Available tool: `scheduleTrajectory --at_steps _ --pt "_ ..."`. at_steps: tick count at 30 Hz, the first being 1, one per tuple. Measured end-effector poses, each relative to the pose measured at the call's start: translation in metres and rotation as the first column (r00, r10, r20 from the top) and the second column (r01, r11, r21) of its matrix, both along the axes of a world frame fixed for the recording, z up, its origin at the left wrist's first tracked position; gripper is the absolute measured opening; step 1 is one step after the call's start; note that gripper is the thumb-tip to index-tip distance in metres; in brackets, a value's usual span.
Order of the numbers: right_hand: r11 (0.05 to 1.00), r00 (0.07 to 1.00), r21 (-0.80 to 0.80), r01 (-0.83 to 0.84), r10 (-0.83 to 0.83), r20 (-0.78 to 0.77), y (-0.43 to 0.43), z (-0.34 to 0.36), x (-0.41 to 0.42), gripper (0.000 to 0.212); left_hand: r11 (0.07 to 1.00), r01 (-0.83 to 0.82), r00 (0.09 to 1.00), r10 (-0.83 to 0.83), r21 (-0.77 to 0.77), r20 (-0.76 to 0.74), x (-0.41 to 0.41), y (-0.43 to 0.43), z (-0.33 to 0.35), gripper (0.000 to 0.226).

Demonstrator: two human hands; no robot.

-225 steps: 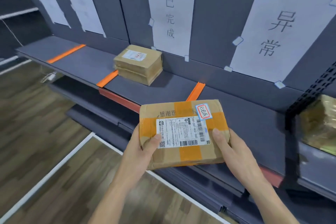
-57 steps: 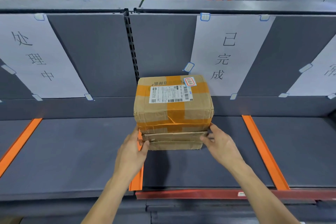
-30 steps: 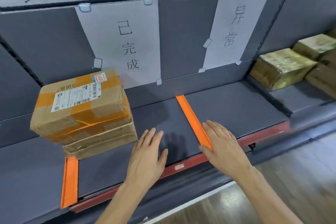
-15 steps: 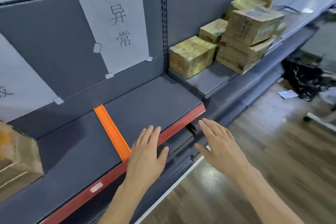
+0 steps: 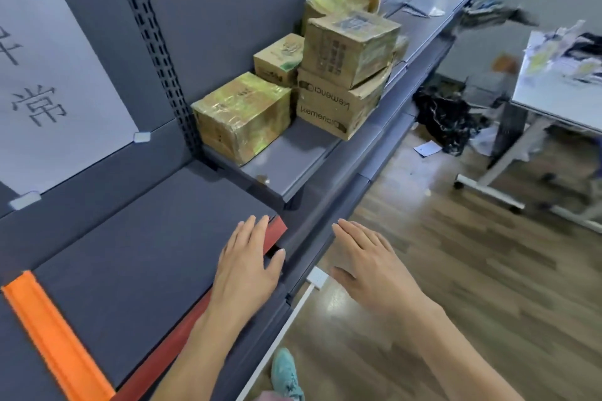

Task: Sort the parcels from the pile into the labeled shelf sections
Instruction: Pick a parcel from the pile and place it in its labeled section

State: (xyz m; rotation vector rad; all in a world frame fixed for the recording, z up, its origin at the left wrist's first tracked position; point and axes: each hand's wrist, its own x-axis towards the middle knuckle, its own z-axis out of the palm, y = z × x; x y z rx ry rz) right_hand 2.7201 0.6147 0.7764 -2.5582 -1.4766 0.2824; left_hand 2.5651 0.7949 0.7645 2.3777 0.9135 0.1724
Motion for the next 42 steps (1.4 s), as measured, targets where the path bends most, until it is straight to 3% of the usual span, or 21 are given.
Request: scheduleTrajectory --at_steps 9,18,30,36,39,42 --pt "1.000 1.000 -0.012 -0.021 0.021 -0.001 0.074 0.000 0.083 0.074 0.997 -0.075 0.997 0.074 -0.030 -0.005 0.060 0.074 0.002 0.072" --pt "0.972 0.973 0.041 -0.230 0.230 0.001 0.176 -0.002 0.160 0.076 0.958 -0.284 0.958 0.282 -0.036 -0.043 0.091 0.121 -0.001 0.073" --pt "0.816 0.817 0.068 -0.574 0.576 -0.022 0.301 0.025 0.294 0.076 0.764 -0.643 0.766 0.642 -0.055 -0.043 0.170 0.141 0.012 0.074" --pt "0.812 0.806 0.115 -0.573 0.583 -0.106 0.336 0.031 0.307 0.068 0.662 -0.732 0.675 0.737 -0.158 -0.039 0.195 0.173 0.023 0.085" --pt "0.852 0.840 0.046 -0.522 0.522 -0.151 0.350 0.029 0.305 0.069 0.641 -0.743 0.659 0.750 -0.195 -0.046 0.207 0.204 0.022 0.082" --pt "0.892 0.873 -0.031 -0.451 0.434 -0.221 0.360 0.028 0.301 0.076 0.590 -0.703 0.637 0.771 -0.398 0.018 0.208 0.217 0.013 0.068"
